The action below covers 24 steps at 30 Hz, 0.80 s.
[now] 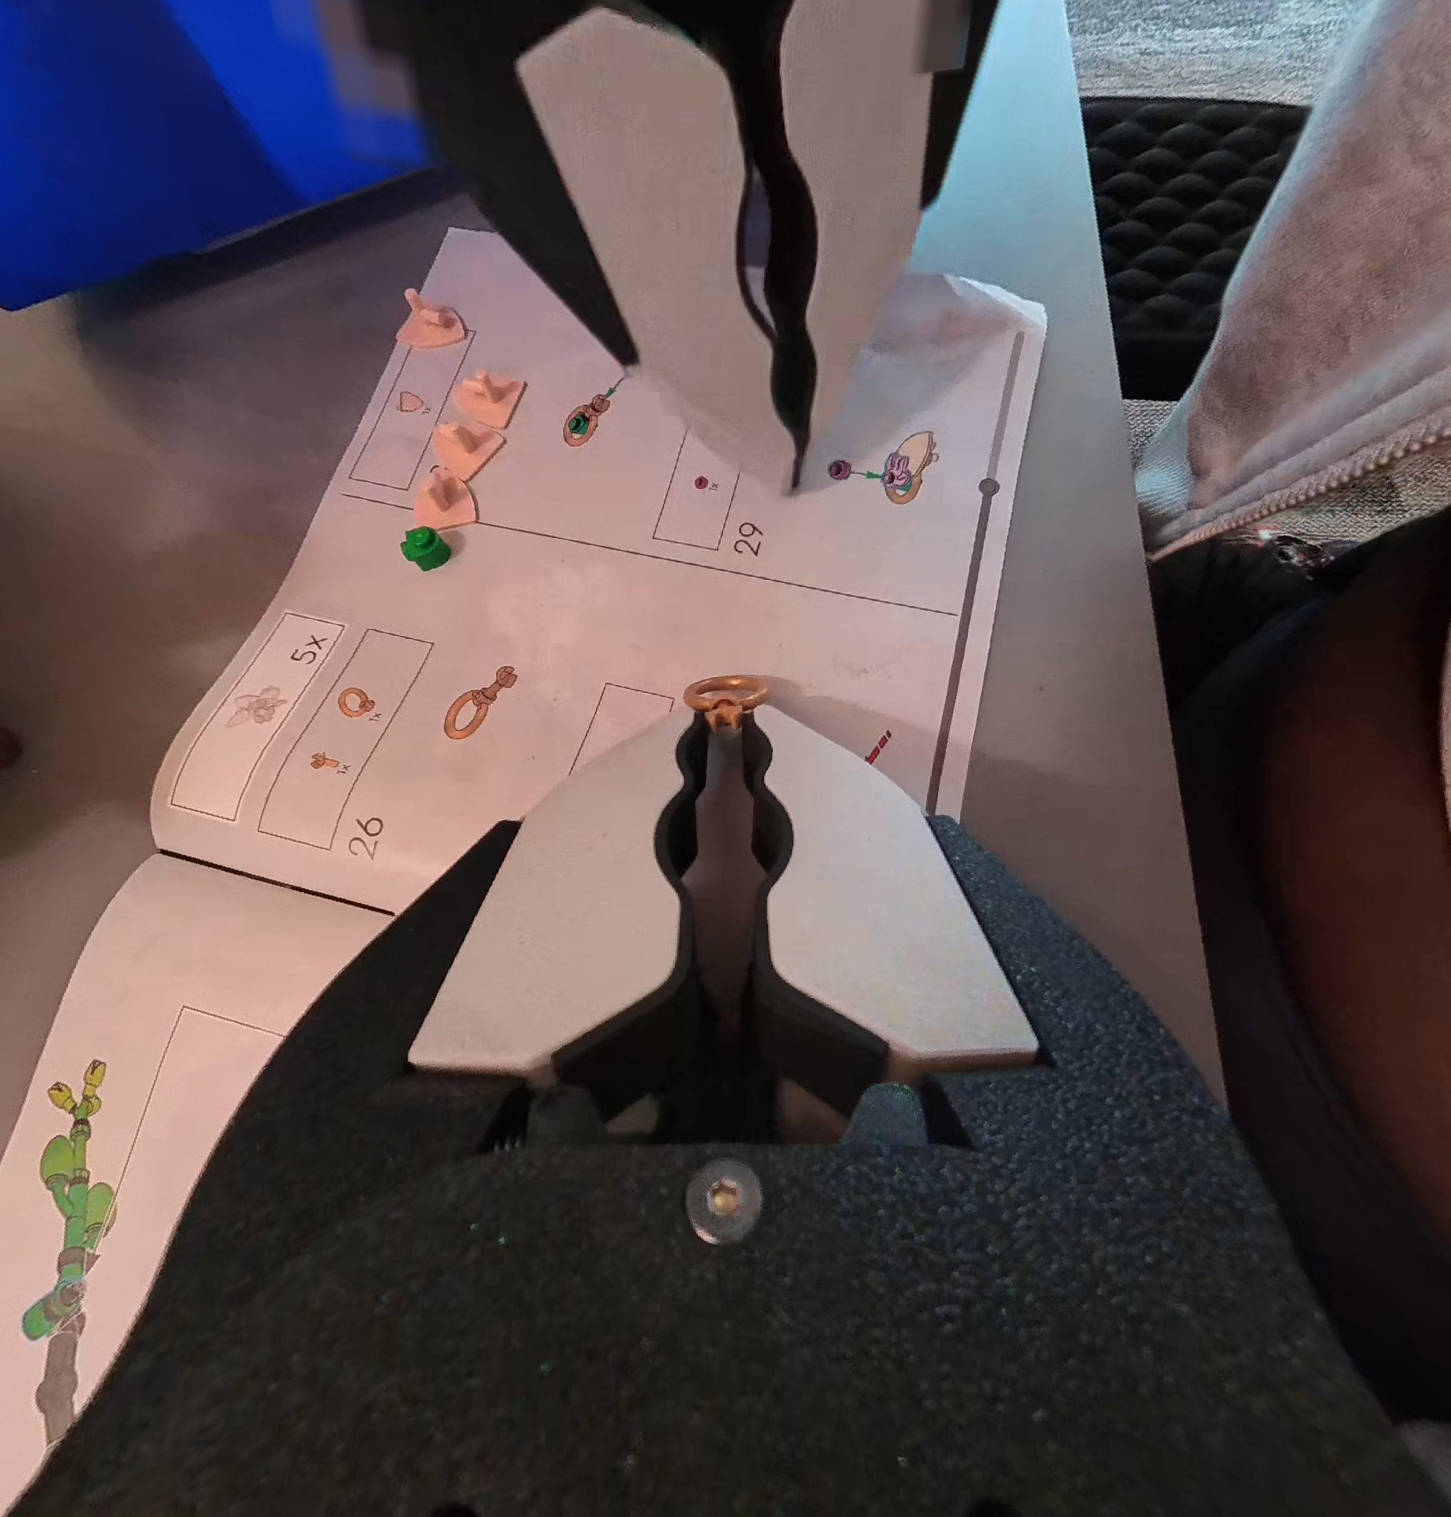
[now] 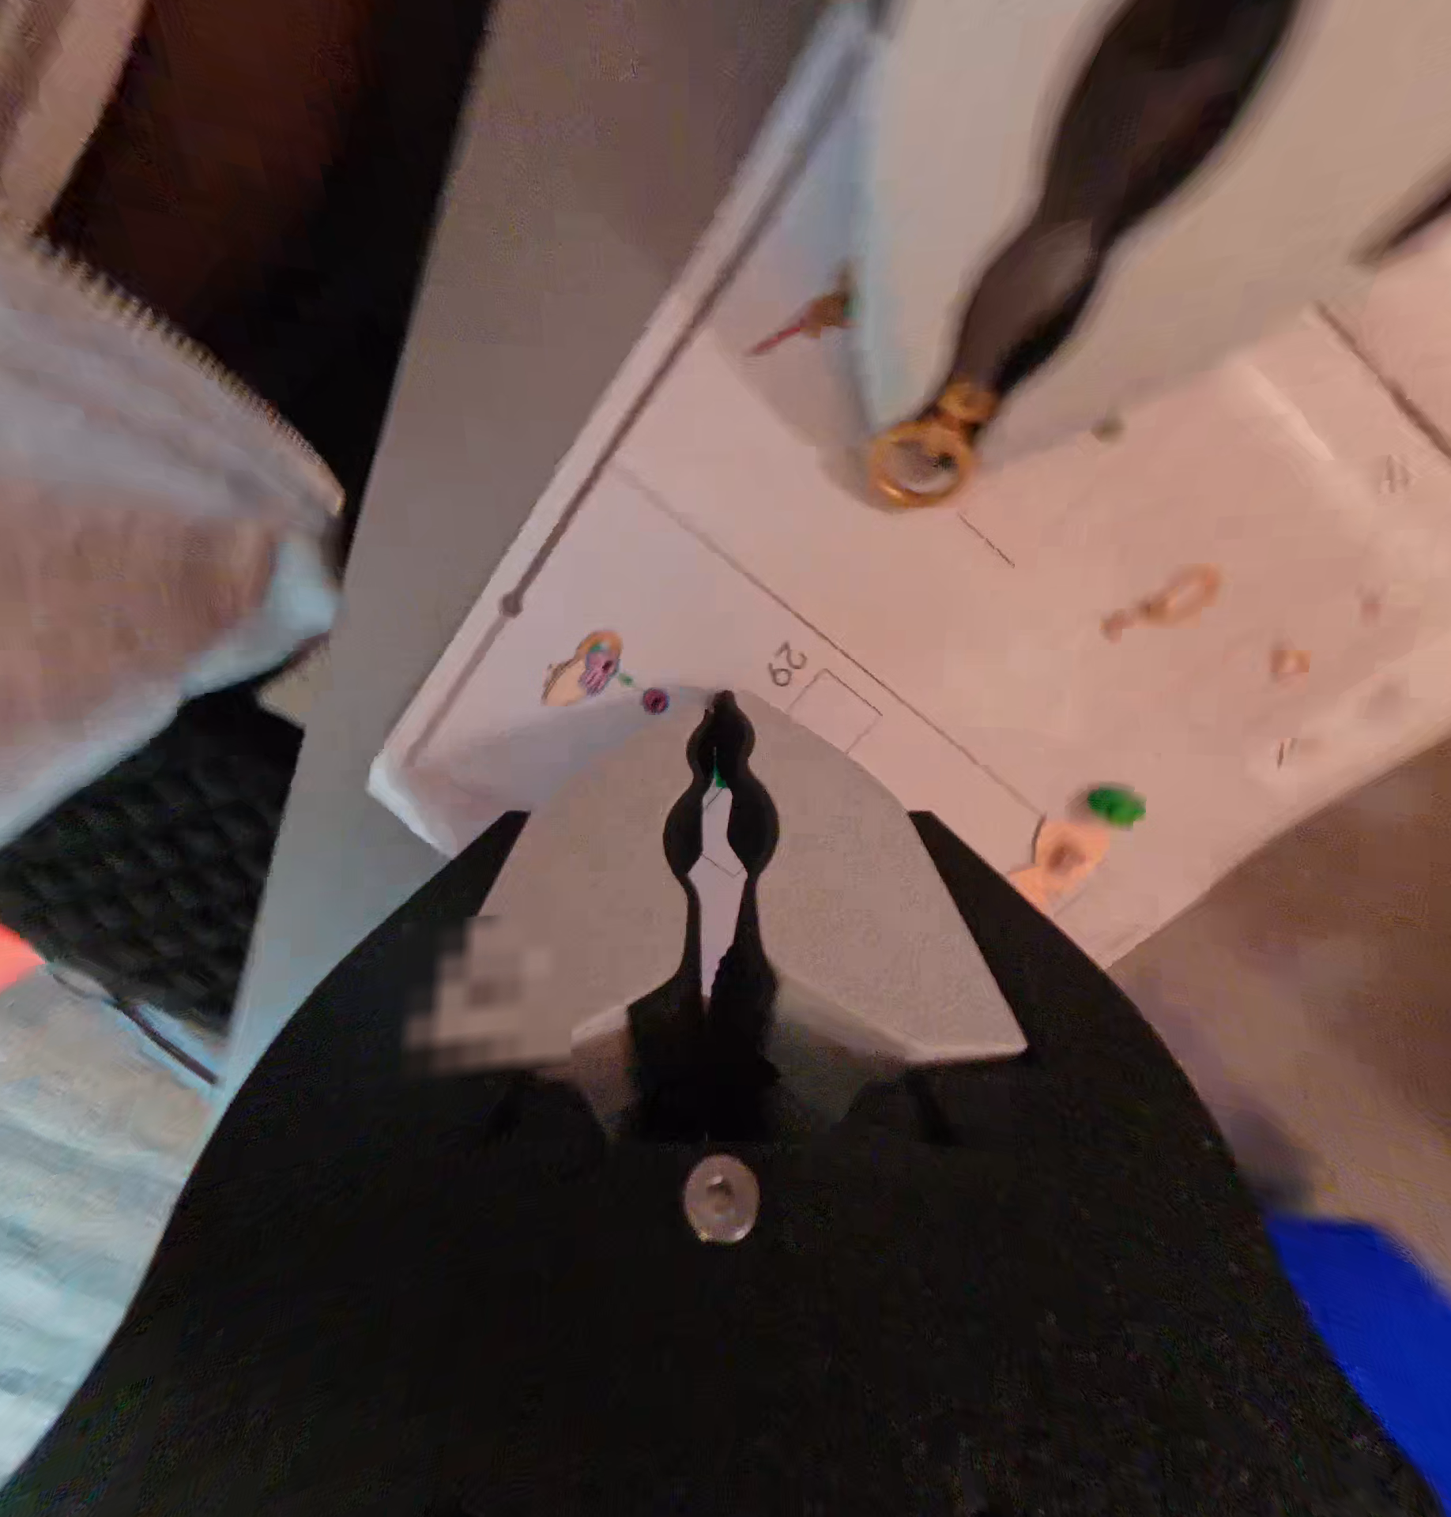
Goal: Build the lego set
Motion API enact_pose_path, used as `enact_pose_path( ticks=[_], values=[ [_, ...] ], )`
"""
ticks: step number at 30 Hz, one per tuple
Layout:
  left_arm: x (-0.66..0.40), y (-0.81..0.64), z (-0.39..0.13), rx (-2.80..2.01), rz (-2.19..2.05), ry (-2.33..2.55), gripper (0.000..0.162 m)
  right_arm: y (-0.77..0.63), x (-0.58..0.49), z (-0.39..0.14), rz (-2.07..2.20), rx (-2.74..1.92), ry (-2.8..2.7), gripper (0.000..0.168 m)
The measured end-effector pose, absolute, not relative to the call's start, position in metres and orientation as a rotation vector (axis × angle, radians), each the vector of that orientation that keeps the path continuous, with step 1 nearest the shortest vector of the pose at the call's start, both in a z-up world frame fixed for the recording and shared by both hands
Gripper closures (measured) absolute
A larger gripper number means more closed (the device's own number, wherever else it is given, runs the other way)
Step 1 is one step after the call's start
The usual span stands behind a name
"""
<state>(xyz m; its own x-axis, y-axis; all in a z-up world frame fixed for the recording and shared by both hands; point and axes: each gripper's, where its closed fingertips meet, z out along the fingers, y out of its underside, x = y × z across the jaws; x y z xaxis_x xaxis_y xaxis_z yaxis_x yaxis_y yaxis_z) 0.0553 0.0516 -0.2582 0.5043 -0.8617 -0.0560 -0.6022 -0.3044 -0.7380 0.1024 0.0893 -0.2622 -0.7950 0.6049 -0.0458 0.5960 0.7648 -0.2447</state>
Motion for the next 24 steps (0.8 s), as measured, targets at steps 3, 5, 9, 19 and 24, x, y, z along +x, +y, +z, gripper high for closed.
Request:
enact_pose_path(
  ticks=[3,5,9,19,24],
  values=[
    [0.055,0.052,-0.258,-2.032,-0.469,1.194,0.155,0.082,0.106,-0.256,0.492,-1.287,-2.783,0.164],
    [0.055,0.052,-0.258,-2.035,-0.475,1.192,0.155,0.085,0.109,-0.247,0.486,-1.242,-2.762,0.155],
    [0.055,0.052,-0.258,-2.037,-0.478,1.191,0.155,0.098,0.112,-0.237,0.353,-1.143,-2.793,0.144],
    [0.054,0.053,-0.259,-2.038,-0.481,1.191,0.155,0.101,0.108,-0.233,0.034,-0.071,-2.961,0.145],
    [0.054,0.053,-0.259,-2.039,-0.482,1.191,0.155,0.098,0.116,-0.242,0.138,0.119,-3.069,0.141]
  ],
)
